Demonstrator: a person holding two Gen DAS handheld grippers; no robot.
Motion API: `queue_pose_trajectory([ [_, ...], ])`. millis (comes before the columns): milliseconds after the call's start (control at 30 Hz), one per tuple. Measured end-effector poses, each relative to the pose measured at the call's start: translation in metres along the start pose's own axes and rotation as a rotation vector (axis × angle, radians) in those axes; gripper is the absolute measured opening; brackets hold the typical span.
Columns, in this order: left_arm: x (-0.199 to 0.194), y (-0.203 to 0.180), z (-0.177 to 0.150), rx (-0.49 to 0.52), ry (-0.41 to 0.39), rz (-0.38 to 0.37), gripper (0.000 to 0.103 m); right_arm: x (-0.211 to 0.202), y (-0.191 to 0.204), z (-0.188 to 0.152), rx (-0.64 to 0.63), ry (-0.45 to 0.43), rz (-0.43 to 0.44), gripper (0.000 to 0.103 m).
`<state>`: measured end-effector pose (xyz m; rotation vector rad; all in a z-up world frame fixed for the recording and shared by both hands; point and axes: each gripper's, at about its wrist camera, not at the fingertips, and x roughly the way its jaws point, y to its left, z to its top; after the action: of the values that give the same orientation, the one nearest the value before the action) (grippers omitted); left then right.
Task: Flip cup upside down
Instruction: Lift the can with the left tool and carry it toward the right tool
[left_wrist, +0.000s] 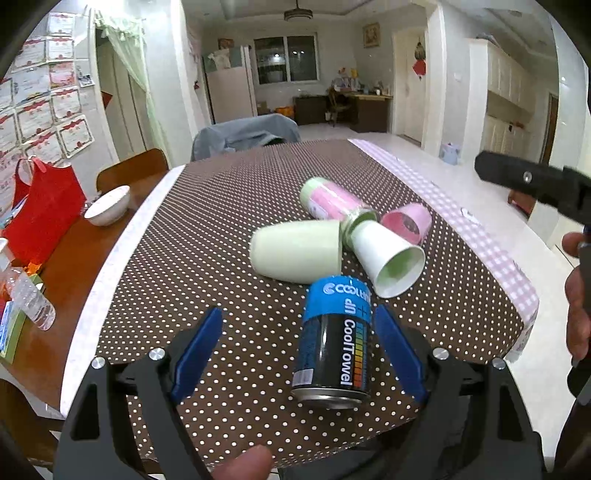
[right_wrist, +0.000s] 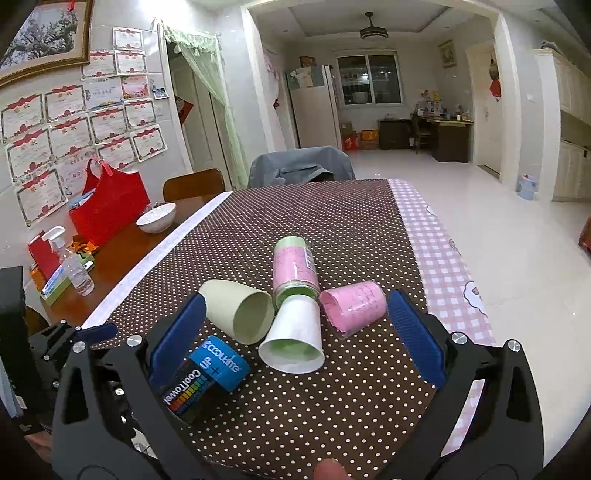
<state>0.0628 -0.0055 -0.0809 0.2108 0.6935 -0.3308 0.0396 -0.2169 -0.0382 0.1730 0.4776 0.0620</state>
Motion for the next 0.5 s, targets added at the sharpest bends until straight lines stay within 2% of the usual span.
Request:
queue_pose_trajectory([
  [333, -0.033, 0.015, 0.009, -0.057, -0.058, 0.053, 0.083, -0.011, 0.011, 0.008, -0.005, -0.043, 0.049, 0.097],
  [500, -0.052, 0.022, 0.011, -0.077, -0.098, 0.069, 0.083, -0.027, 0.013, 0.011, -0.013, -0.125, 0.109, 0.097],
])
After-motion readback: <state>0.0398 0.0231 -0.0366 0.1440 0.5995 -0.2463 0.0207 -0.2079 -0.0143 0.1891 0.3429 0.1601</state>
